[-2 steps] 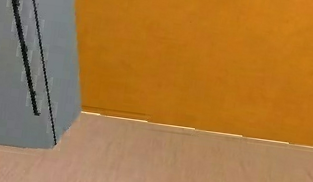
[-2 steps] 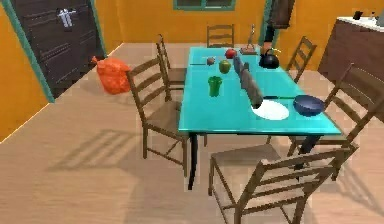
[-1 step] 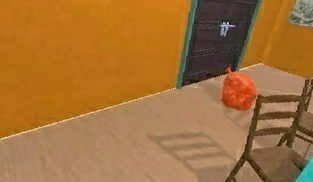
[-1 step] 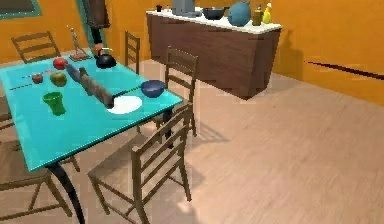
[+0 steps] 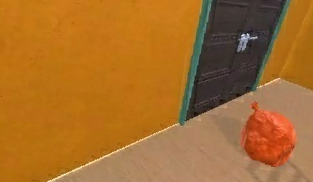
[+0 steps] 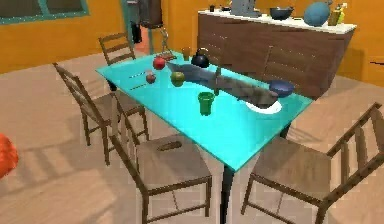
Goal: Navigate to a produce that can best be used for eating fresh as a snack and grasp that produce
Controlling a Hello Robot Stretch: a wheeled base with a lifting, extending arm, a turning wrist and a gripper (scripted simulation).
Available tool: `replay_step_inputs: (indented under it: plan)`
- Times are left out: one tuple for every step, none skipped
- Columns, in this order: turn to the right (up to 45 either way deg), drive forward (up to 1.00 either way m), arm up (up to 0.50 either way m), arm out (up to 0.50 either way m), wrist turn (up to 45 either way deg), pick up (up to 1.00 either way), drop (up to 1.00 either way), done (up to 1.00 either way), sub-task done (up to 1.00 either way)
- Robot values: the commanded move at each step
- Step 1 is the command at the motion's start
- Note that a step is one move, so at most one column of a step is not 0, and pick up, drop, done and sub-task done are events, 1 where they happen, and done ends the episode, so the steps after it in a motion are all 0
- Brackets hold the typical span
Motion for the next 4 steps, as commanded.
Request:
replay_step_inputs:
  plan:
    - [3.0, 0.00, 0.00, 0.00, 0.0, 0.00, 0.00, 0.00, 0.00]
    - [0.0, 0.45, 0.00, 0.00, 0.0, 0.00, 0.00, 0.00, 0.00]
    - [42.0, 0.00, 0.00, 0.00, 0.0, 0.00, 0.00, 0.00, 0.00]
    - [0.0, 0.80, 0.00, 0.00, 0.0, 0.00, 0.00, 0.00, 0.00]
